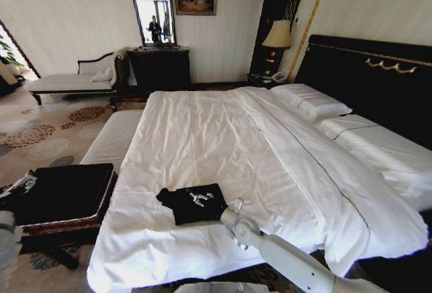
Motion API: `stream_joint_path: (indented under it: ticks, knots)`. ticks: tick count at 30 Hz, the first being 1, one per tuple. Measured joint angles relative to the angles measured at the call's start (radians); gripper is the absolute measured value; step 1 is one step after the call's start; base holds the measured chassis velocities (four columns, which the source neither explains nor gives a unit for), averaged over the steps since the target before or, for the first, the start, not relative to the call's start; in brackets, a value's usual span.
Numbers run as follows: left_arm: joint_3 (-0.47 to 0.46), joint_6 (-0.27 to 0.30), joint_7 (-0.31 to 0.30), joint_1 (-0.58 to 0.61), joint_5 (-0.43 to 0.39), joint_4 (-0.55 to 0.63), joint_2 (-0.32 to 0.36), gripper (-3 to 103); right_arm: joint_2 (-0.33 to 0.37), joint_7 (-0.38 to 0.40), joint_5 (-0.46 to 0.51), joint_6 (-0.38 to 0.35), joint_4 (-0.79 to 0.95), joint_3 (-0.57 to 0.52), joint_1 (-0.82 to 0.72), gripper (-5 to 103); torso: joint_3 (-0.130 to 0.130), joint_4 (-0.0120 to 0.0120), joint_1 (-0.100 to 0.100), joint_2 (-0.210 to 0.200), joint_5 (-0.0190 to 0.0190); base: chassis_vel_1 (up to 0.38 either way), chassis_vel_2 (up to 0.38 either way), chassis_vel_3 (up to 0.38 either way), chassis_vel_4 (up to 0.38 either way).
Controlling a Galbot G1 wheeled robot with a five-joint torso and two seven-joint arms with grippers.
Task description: Fold the clothes on the bed and place them into the basket.
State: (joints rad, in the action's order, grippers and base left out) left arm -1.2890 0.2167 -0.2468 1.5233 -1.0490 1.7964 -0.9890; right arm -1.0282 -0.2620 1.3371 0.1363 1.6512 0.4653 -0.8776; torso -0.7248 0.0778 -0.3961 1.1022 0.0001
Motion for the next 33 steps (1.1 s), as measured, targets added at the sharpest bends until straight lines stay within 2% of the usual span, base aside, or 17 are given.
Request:
stream_joint_path:
  ticks: [8,11,14,16,17,19,25,33]
  knots:
    - [-0.013,0.0,-0.004,0.002,-0.005,0.0,0.005,100,-0.006,-0.058,-0.028,-0.001,0.033,0.069,0.012,100,0.0,-0.0001,0.0,0.0,-0.0001,0.0,0.0,0.0,0.0]
    - [-0.013,0.0,-0.005,0.001,-0.005,0.001,0.003,100,0.023,-0.207,-0.038,0.048,0.044,0.057,0.03,100,0.0,0.0003,0.0,0.0,-0.0001,0.0,0.0,0.0,0.0]
    - [-0.013,0.0,-0.006,0.002,-0.005,0.001,0.0,100,0.041,-0.233,-0.026,0.06,0.035,0.023,0.051,100,0.0,0.0,0.0,0.0,-0.0001,0.0,0.0,0.0,0.0]
    - [-0.013,0.0,-0.006,0.001,-0.004,0.0,-0.002,100,0.06,-0.183,0.001,0.054,0.018,-0.002,0.072,100,0.0,-0.0002,0.0,0.0,-0.0001,0.0,0.0,0.0,0.0]
    - [-0.013,0.0,-0.006,0.001,-0.004,0.0,-0.002,100,0.06,-0.183,0.001,0.054,0.018,-0.002,0.072,100,0.0,-0.0002,0.0,0.0,-0.0001,0.0,0.0,0.0,0.0]
    - [-0.012,0.0,-0.007,-0.001,-0.003,0.0,-0.005,100,0.084,-0.101,0.033,0.027,0.008,-0.021,0.083,100,0.0,-0.0001,0.0,0.0,-0.0001,0.0,0.0,0.0,0.0]
    - [-0.008,0.0,-0.009,-0.005,-0.002,-0.003,-0.01,100,0.127,0.019,0.034,-0.042,0.019,-0.037,0.038,100,0.0,0.0002,0.0,0.0,-0.0001,0.0,0.0,0.0,0.0]
    - [-0.003,-0.002,-0.011,-0.005,0.004,-0.01,-0.02,100,0.128,0.071,0.025,-0.077,0.095,-0.014,-0.041,100,0.0,0.0001,0.0,0.0,-0.0001,0.0,0.0,0.0,0.0]
